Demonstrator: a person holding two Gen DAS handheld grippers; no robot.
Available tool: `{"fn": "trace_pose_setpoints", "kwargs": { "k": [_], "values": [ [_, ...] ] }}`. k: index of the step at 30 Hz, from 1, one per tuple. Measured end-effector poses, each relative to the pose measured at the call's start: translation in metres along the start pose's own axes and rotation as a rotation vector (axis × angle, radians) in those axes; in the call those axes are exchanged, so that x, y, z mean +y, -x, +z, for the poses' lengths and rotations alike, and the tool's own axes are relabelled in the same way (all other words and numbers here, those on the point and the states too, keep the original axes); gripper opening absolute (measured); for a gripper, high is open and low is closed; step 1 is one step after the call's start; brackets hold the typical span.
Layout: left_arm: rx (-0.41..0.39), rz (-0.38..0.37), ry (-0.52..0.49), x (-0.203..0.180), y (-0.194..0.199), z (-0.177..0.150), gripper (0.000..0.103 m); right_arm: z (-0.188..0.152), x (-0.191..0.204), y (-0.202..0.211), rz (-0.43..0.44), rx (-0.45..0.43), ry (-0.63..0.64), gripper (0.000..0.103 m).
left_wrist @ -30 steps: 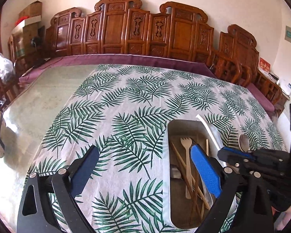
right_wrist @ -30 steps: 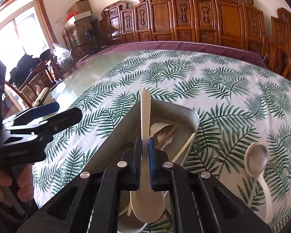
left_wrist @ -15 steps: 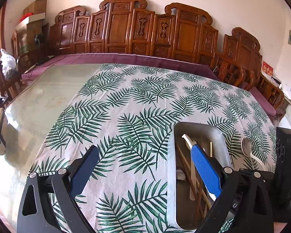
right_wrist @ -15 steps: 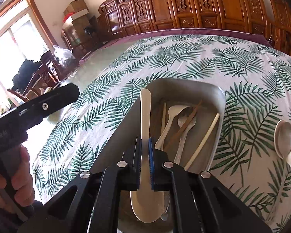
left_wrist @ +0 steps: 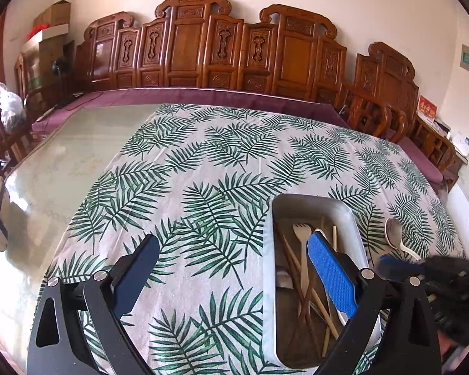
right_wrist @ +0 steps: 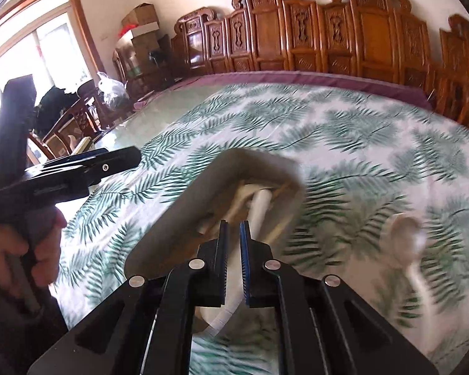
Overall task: Organize utensils
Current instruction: 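Carry the white spoon into the grey tray and open the right tool, then close the left tool on a steel spoon while the right tool approaches a white spoon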
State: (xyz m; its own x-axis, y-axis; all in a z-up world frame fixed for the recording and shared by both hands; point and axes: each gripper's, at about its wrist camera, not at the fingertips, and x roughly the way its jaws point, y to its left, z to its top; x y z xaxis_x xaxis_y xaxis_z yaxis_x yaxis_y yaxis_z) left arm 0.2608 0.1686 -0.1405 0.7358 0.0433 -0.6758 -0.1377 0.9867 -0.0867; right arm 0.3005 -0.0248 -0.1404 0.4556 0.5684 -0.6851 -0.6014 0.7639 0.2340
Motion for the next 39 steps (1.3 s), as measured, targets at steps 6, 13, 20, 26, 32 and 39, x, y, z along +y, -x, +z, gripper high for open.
{"fn": "trace_pose_setpoints", "kwargs": {
  "k": [6, 13, 20, 26, 32, 39],
  "values": [
    [-0.004, -0.022, -0.028, -0.021, 0.005, -0.005, 0.092, -0.011, -0.046, 0.050, -0.121, -0.032, 0.057, 0.025],
    [-0.002, -0.051, -0.093, -0.062, 0.017, -0.010, 0.092, -0.036, -0.104, 0.073, -0.197, -0.015, 0.025, 0.035],
    [0.036, -0.087, -0.144, -0.107, 0.017, -0.020, 0.092, -0.055, -0.142, 0.074, -0.205, 0.019, -0.006, 0.039],
    [0.058, -0.126, -0.178, -0.152, 0.007, -0.025, 0.092, -0.060, -0.163, 0.072, -0.224, 0.035, -0.017, 0.039],
    [0.096, -0.162, -0.236, -0.195, -0.010, -0.030, 0.092, -0.062, -0.179, 0.076, -0.232, 0.036, -0.017, 0.039],
    [0.157, -0.194, -0.284, -0.235, -0.042, -0.042, 0.091, -0.062, -0.189, 0.075, -0.229, 0.044, -0.034, 0.048]
  ]
}}
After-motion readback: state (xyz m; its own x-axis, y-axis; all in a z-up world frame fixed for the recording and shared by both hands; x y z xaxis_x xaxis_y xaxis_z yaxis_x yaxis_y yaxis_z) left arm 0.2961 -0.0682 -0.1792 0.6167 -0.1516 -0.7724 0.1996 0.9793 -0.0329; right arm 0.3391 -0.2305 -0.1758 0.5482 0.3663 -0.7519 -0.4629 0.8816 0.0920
